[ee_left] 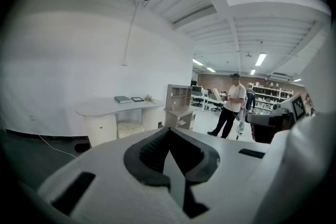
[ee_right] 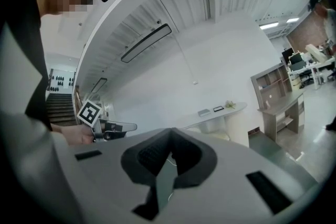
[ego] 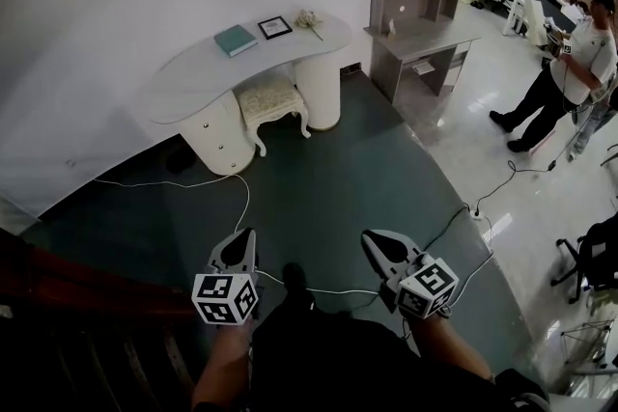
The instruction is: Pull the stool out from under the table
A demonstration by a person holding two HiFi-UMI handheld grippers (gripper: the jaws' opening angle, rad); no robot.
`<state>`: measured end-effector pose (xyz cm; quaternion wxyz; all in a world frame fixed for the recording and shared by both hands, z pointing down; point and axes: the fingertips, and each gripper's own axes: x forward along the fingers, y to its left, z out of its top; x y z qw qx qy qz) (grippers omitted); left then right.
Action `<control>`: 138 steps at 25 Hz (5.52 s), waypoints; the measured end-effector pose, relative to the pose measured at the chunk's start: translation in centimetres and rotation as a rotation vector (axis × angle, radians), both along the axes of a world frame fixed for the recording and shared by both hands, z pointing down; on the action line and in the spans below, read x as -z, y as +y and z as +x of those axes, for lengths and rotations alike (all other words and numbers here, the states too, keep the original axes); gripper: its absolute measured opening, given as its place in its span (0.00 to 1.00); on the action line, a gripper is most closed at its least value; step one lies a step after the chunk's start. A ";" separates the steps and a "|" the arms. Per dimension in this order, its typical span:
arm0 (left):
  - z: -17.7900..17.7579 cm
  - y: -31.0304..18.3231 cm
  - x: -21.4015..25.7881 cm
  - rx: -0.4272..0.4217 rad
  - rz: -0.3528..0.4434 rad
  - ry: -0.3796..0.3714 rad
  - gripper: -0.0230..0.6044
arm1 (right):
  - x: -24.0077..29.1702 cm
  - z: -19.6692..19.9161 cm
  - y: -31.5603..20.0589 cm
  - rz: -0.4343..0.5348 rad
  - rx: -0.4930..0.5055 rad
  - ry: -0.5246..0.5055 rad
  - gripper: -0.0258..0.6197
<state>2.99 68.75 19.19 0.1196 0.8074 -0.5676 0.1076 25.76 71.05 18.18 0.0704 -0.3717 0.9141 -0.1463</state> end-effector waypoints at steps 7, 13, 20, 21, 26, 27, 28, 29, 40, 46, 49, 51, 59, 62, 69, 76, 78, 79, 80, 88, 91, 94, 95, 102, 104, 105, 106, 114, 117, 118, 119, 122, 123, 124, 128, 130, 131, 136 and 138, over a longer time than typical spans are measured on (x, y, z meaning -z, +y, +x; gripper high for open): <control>-1.4 -6.6 -0.9 -0.030 -0.008 0.040 0.05 | -1.3 -1.0 -5.3 -0.066 -0.046 0.042 0.05; -5.8 -12.7 -0.8 -0.011 -0.015 0.049 0.05 | -1.0 -6.2 -11.5 -0.099 0.009 0.055 0.05; -12.5 -19.8 -1.3 0.013 -0.032 0.095 0.05 | -1.0 -13.4 -19.4 -0.116 0.045 0.151 0.05; -13.4 -20.7 -1.5 0.012 -0.037 0.102 0.05 | -1.1 -14.1 -20.6 -0.121 0.039 0.163 0.05; -18.3 -24.5 -1.4 0.000 -0.035 0.100 0.05 | 0.0 -18.0 -25.4 -0.102 0.012 0.180 0.05; -19.0 -25.2 -1.2 -0.002 -0.030 0.093 0.05 | 0.4 -18.5 -26.2 -0.097 0.005 0.170 0.05; -19.7 -25.9 -1.0 -0.004 -0.026 0.085 0.05 | 0.9 -18.9 -26.9 -0.094 -0.002 0.156 0.05; -20.3 -26.4 -0.9 -0.005 -0.024 0.078 0.05 | 1.2 -19.3 -27.4 -0.091 -0.009 0.144 0.05; -20.5 -29.4 -1.3 -0.041 -0.052 0.078 0.05 | 0.3 -19.3 -32.1 -0.141 -0.054 0.125 0.05; -20.3 -34.1 -3.9 -0.015 -0.107 0.080 0.05 | -1.9 -19.4 -37.1 -0.164 -0.035 0.140 0.05; -19.4 -38.0 -4.5 -0.008 -0.117 0.070 0.05 | -3.3 -17.8 -41.5 -0.194 -0.041 0.126 0.05; -19.1 -41.2 -4.9 0.009 -0.126 0.061 0.05 | -4.5 -17.2 -45.0 -0.215 -0.033 0.120 0.05; -16.3 -55.8 -3.8 0.074 -0.154 0.057 0.05 | -4.8 -16.1 -60.8 -0.235 0.102 0.128 0.05; -15.6 -59.8 -3.4 0.112 -0.151 0.069 0.05 | -5.3 -16.3 -65.4 -0.237 0.171 0.170 0.05; -15.6 -62.2 -5.5 0.164 -0.194 0.077 0.05 | -5.7 -20.2 -69.6 -0.255 0.290 0.190 0.05; -19.0 -62.7 -8.9 0.188 -0.233 0.119 0.05 | -8.2 -22.8 -69.2 -0.324 0.311 0.268 0.05; -19.7 -62.6 -10.2 0.187 -0.247 0.142 0.05 | -9.1 -23.6 -68.8 -0.346 0.319 0.300 0.05; -20.0 -62.5 -10.9 0.182 -0.253 0.151 0.05 | -9.4 -24.0 -68.6 -0.360 0.317 0.308 0.05; -20.2 -62.3 -11.7 0.177 -0.261 0.156 0.05 | -9.7 -24.4 -68.4 -0.372 0.314 0.315 0.05; -21.6 -62.0 -16.0 0.119 -0.311 0.181 0.05 | -12.3 -26.4 -69.0 -0.373 0.282 0.370 0.05; -21.8 -62.7 -17.2 0.096 -0.322 0.161 0.05 | -13.6 -26.3 -69.7 -0.382 0.266 0.375 0.05; -21.4 -63.4 -18.4 0.099 -0.334 0.165 0.05 | -15.2 -25.6 -70.4 -0.404 0.252 0.373 0.05; -21.1 -63.6 -18.8 0.101 -0.339 0.167 0.05 | -15.8 -25.2 -70.7 -0.409 0.248 0.369 0.05; -17.6 -65.0 -23.9 0.131 -0.380 0.151 0.05 | -22.0 -22.0 -73.3 -0.419 0.277 0.353 0.06; -16.8 -65.3 -25.6 0.156 -0.390 0.159 0.05 | -23.8 -21.1 -74.0 -0.417 0.287 0.355 0.06; -16.5 -65.5 -26.3 0.164 -0.394 0.160 0.05 | -24.6 -20.7 -74.4 -0.416 0.290 0.354 0.06; -16.2 -65.8 -27.0 0.170 -0.397 0.158 0.05 | -25.4 -20.4 -74.9 -0.416 0.290 0.350 0.07; -15.4 -67.7 -31.7 0.219 -0.407 0.150 0.05 | -30.5 -18.9 -77.4 -0.406 0.309 0.332 0.13; -15.4 -69.1 -33.9 0.237 -0.400 0.156 0.05 | -33.2 -18.6 -78.7 -0.407 0.318 0.355 0.16; -15.5 -69.6 -34.6 0.241 -0.398 0.158 0.05 | -34.1 -18.6 -79.1 -0.409 0.317 0.360 0.17; -15.6 -70.1 -35.3 0.242 -0.393 0.158 0.05 | -35.0 -18.6 -79.6 -0.410 0.316 0.366 0.18; -16.2 -72.3 -37.3 0.242 -0.363 0.149 0.05 | -37.5 -18.8 -81.6 -0.407 0.315 0.388 0.22; -16.4 -73.1 -38.1 0.240 -0.352 0.147 0.05 | -38.4 -19.0 -82.5 -0.407 0.312 0.394 0.23; -16.7 -73.9 -39.0 0.238 -0.342 0.148 0.05 | -39.3 -19.2 -83.3 -0.404 0.308 0.399 0.24; -18.2 -76.8 -43.1 0.226 -0.303 0.129 0.05 | -42.9 -21.4 -87.1 -0.339 0.301 0.434 0.27; -19.0 -77.8 -45.7 0.225 -0.297 0.090 0.05 | -45.3 -22.5 -88.5 -0.315 0.307 0.463 0.27; -19.4 -78.2 -47.1 0.229 -0.301 0.078 0.05 | -46.7 -22.9 -89.1 -0.309 0.314 0.482 0.28; -21.2 -79.7 -52.2 0.247 -0.330 0.123 0.13 | -53.0 -23.7 -90.9 -0.284 0.354 0.607 0.32; -21.8 -80.2 -53.5 0.255 -0.349 0.119 0.16 | -54.3 -23.6 -91.7 -0.280 0.359 0.633 0.34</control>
